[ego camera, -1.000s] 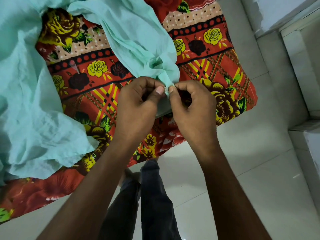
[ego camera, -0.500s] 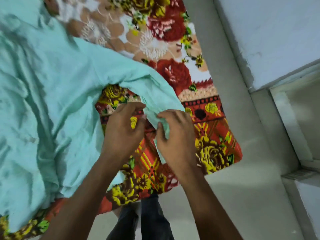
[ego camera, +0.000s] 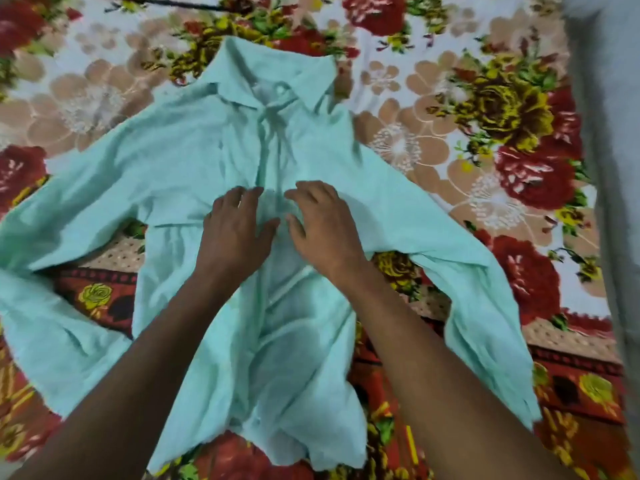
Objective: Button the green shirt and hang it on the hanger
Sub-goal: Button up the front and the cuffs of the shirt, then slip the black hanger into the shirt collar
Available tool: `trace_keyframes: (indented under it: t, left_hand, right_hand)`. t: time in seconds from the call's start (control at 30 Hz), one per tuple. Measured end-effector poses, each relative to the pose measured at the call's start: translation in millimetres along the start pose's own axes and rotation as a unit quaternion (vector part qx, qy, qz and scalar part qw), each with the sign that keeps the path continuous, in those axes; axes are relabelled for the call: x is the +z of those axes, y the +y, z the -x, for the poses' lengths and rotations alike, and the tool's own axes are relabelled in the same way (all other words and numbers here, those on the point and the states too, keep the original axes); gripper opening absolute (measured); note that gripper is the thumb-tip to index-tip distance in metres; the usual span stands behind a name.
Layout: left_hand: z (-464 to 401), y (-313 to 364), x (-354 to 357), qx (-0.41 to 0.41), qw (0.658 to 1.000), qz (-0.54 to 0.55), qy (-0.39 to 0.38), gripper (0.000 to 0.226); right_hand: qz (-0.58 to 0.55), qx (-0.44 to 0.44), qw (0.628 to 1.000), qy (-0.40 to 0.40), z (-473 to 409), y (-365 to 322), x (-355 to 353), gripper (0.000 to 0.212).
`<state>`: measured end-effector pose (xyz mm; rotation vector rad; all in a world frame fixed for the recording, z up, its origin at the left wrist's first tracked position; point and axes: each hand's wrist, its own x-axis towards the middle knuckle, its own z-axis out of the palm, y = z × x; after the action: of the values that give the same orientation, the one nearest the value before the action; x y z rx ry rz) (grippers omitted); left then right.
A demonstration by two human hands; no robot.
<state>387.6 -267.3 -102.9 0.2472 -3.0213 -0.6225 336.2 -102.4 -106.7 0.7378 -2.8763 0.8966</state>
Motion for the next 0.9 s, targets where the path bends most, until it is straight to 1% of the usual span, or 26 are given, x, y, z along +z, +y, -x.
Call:
trace_keyframes:
  t: [0.1,0.17,0.27,0.43,0.6,0.67,0.77,0.9]
  left_hand:
    - [-33,-43,-6,-0.012,1.0,-0.007,0.008,0.056]
    - [-59,-64,-14,-0.01,1.0,-0.012,0.016,0.057]
    - [-95,-86,-22,0.01,0.999,-0.03,0.029,0.062]
    - [-172,-117,-30,-0.007,0.999,-0.041,0.003,0.072]
    - [-231,-134,-25,0.003,0.999,-0.043,0.009,0.066]
    - [-247,-137,-21,-0.013,0.999,-0.04,-0.001,0.069]
    - [-249,-139,-10,-0.03,0.998,-0.056,-0.008,0.074]
    - [-248,-139,-5,-0.023,0.997,-0.071,-0.002,0.074]
  right_hand:
    - [0.056,-0.029,0.997,-0.033,-50,1,35,0.044]
    - [0.102,-0.037,0.993,-0.056,-67,2,49,0.048]
    - [0.148,-0.038,0.986,-0.064,-69,7,53,0.049]
    - [0.147,-0.025,0.985,-0.085,-78,2,49,0.048]
    - [0.131,-0.019,0.987,-0.09,-72,5,49,0.047]
    - [0.124,-0.014,0.989,-0.083,-73,8,51,0.046]
    - [0.122,-0.016,0.991,-0.043,-85,6,55,0.039]
    - [0.122,0.008,0.992,0.043,-144,-15,48,0.022]
